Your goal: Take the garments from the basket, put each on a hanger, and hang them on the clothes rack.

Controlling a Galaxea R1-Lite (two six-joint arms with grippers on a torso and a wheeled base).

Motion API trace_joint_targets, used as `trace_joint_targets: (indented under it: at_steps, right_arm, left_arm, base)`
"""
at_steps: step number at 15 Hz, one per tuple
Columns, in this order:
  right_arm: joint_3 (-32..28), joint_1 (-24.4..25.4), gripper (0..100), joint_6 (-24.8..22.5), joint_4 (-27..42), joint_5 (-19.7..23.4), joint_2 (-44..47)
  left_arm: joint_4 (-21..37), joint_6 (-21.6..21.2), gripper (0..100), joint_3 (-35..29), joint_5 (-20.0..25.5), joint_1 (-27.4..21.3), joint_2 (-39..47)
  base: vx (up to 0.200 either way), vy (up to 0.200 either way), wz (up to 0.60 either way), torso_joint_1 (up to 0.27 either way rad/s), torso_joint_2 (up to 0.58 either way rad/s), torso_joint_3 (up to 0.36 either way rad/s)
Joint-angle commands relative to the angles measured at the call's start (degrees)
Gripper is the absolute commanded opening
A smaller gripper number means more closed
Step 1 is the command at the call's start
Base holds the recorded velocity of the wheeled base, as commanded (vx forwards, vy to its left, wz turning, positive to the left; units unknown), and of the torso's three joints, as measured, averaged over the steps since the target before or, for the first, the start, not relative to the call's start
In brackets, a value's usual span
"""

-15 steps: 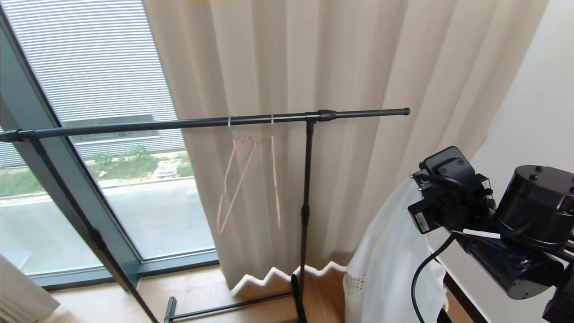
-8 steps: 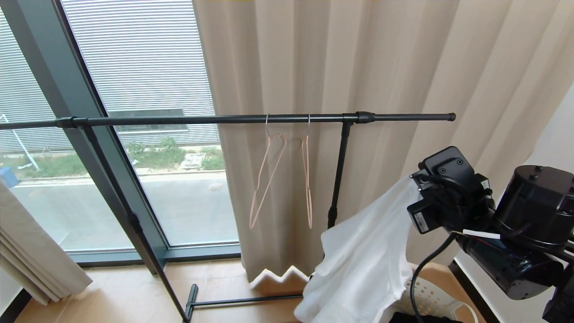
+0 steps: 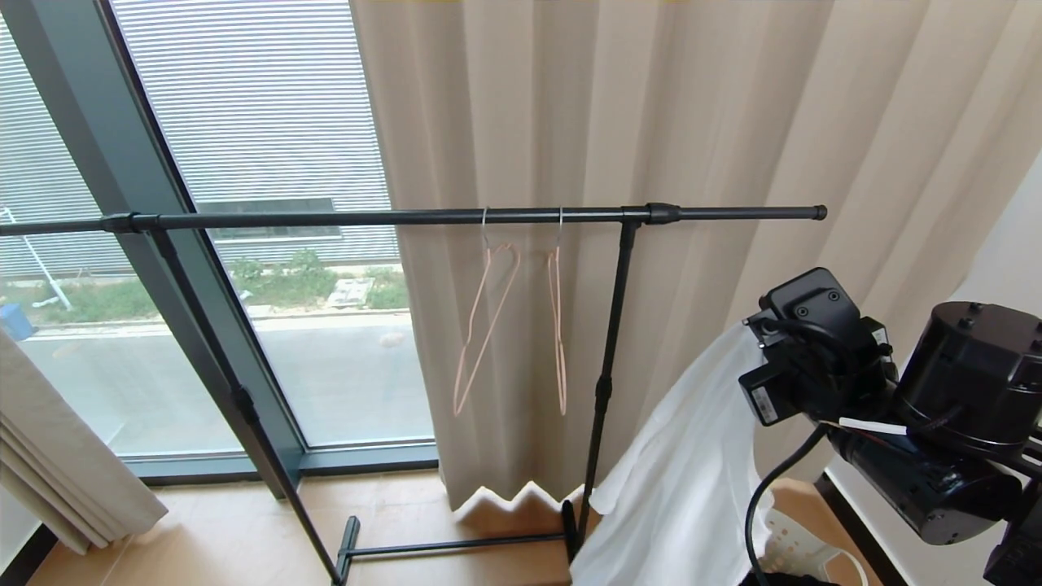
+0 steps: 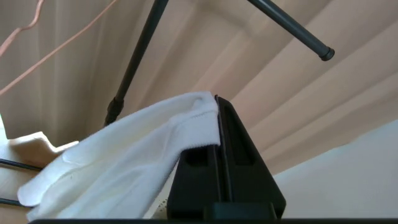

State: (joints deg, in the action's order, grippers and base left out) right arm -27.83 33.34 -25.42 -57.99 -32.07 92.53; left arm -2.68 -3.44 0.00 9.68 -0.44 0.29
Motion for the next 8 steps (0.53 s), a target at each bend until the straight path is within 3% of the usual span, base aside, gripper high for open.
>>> trace_joint_targets:
  at_steps: [1, 5, 8]
  right_arm:
    - [0.67, 0.06, 0, 0.02, -0.02, 0.61, -0.07]
    - [0.76, -0.03, 0, -0.25, 0.16, 1.14, -0.07]
    - [0.85, -0.03, 0, -0.25, 0.16, 1.14, -0.07]
  left_arm:
    - [-0.04, 0.01, 100, 0.00, -0.01, 0.00, 0.06]
    - [-0.04, 0.01, 100, 0.00, -0.01, 0.00, 0.06]
    - [-0.04, 0.01, 100, 0.00, -0.01, 0.00, 0.06]
  base:
    - [0.000, 0.000, 0.00, 0.000, 0.00, 0.000]
    - [0.000, 0.000, 0.00, 0.000, 0.00, 0.000]
    - [0.000, 0.000, 0.00, 0.137, -0.30, -0.165]
